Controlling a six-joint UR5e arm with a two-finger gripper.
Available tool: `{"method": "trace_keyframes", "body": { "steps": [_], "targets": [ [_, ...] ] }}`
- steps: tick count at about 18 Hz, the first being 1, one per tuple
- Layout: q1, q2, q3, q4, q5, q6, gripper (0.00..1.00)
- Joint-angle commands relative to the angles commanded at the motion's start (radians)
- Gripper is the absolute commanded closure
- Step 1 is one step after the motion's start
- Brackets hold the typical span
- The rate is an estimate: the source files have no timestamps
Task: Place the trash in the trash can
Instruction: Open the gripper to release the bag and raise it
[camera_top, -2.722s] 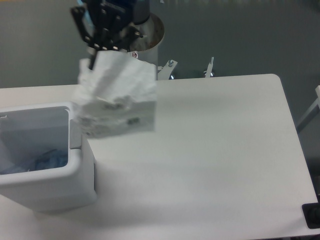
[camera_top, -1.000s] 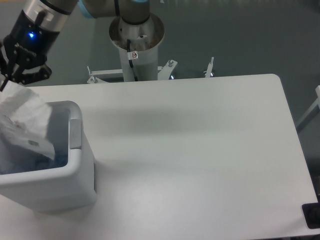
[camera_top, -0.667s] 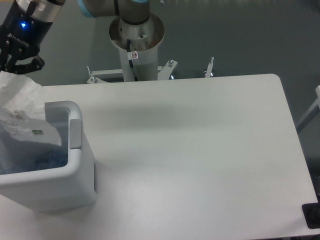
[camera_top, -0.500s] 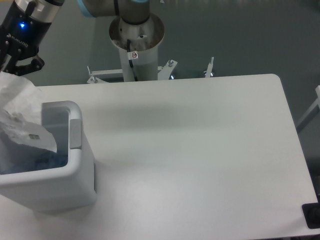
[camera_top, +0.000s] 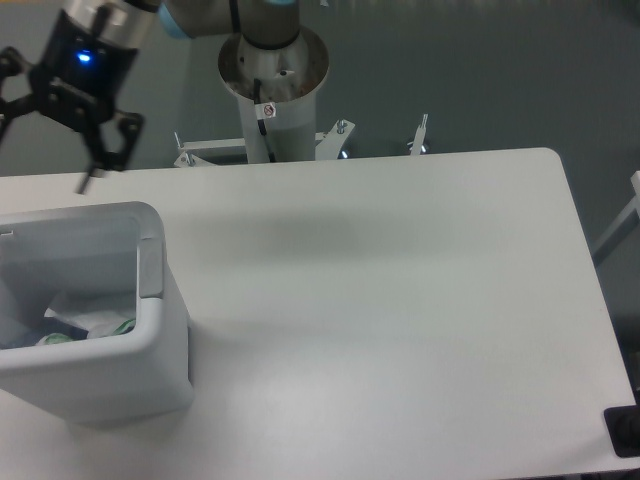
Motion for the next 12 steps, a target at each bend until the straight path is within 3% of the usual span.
{"method": "trace_keyframes", "body": {
  "steps": [2,5,9,12],
  "targets": [
    [0.092,-0.006,0.005,0.002,0.084,0.155,0.0],
    [0.164,-0.005,0.003,0.002,0.195,0.235,0.0],
    [0.185,-0.005,-0.006,0.002,0.402,0.419,0.0],
    [0.186,-0.005,-0.011,-0.009,0.471,0.499,0.0]
  ]
}}
